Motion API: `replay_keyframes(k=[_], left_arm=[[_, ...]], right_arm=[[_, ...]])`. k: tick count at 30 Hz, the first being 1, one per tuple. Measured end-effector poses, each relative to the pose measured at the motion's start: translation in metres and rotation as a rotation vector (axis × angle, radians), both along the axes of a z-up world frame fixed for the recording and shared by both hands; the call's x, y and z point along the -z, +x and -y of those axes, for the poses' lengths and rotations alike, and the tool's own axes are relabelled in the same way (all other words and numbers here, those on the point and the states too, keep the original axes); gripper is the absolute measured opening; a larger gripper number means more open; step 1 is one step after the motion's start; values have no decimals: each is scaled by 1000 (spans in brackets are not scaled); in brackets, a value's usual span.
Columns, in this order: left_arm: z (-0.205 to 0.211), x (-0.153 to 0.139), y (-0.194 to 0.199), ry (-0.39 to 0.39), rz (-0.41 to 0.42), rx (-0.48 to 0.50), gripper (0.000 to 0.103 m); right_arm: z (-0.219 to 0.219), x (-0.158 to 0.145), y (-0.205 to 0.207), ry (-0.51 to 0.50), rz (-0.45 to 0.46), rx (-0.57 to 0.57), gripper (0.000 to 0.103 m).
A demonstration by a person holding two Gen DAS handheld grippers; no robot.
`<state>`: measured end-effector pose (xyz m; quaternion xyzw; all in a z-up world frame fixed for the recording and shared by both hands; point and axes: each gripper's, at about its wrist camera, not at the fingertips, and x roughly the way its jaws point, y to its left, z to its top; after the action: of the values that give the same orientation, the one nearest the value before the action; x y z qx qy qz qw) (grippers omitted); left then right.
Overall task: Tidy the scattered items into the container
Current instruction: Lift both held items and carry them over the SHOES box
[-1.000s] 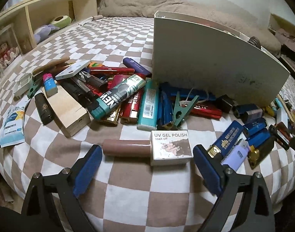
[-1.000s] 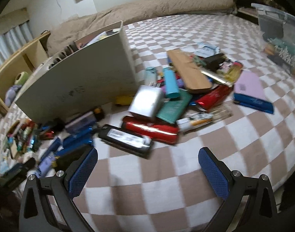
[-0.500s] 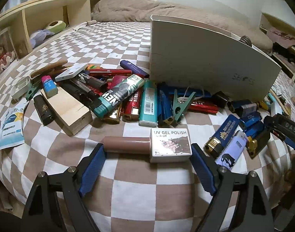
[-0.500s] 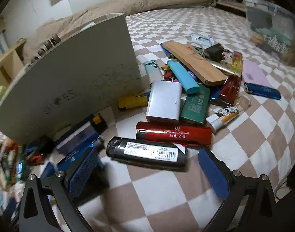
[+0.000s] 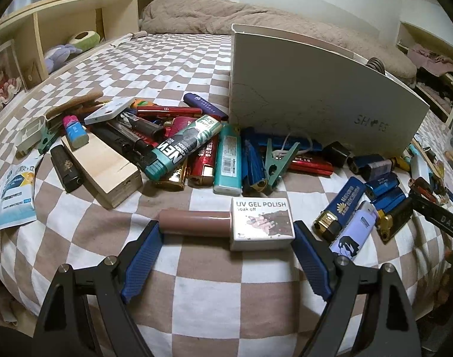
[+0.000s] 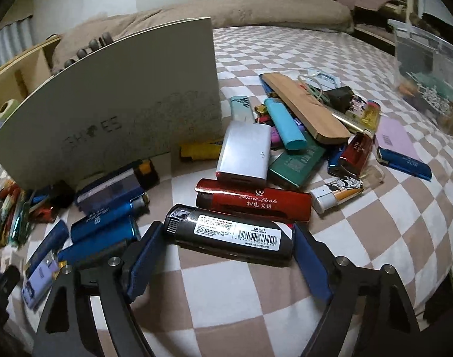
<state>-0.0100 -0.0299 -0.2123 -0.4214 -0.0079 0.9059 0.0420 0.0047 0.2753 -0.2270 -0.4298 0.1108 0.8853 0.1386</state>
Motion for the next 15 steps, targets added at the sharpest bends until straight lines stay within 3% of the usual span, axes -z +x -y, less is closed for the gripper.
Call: replay_keyframes(k=[15], left_arm=[[0,0,1,0,3,2,87]], right_arm=[[0,-6,22,-34,47,-138,85]])
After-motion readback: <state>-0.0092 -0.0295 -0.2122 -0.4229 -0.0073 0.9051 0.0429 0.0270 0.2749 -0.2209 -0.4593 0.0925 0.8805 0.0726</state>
